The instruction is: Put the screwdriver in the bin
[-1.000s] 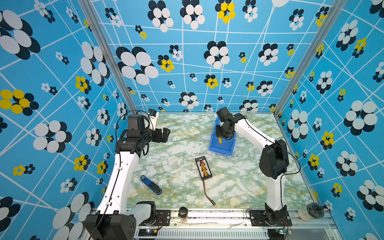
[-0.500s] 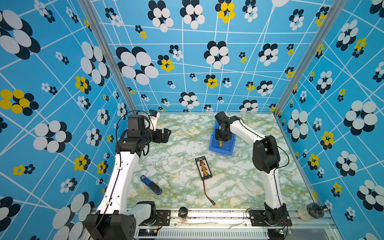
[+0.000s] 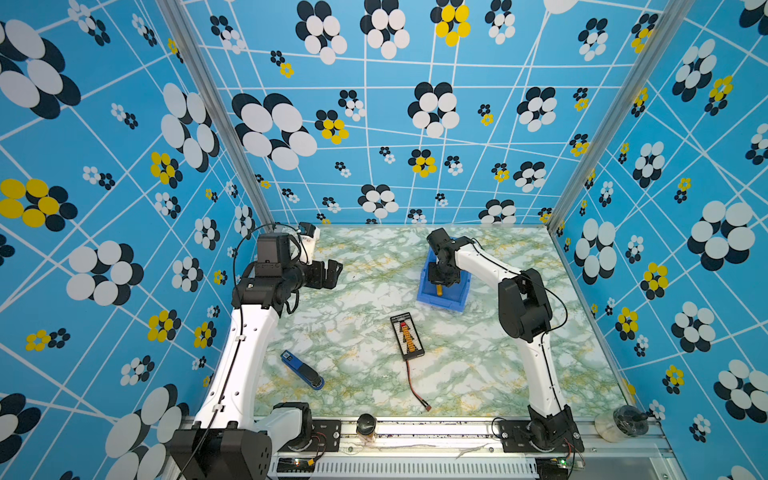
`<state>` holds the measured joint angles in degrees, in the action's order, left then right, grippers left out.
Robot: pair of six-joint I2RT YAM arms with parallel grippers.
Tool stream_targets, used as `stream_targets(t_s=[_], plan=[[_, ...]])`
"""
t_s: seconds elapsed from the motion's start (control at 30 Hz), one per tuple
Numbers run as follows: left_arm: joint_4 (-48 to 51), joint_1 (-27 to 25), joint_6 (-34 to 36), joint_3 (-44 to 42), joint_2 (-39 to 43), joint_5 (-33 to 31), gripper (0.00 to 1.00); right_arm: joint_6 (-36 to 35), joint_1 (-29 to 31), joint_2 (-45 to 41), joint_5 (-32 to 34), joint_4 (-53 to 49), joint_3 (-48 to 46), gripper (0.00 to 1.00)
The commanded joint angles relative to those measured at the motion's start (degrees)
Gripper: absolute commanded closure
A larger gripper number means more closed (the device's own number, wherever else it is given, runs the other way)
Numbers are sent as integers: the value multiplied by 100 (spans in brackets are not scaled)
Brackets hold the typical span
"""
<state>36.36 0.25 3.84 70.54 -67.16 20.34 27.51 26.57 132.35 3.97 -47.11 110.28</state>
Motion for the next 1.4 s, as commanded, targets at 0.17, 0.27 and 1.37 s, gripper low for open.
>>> stream_targets(t_s=[0.17,0.27,1.37], plan=[[127,-43,-6,-40,56,233,1,-274,-29,-125,162,-56,146,60],[156,-43,3,-99,19,242,1,-391,-29,-285,276,-181,188,57],[-874,984,-1310,-777,-354,-553,1,-1871,-56,-5514,1815,2839,-4179,8]])
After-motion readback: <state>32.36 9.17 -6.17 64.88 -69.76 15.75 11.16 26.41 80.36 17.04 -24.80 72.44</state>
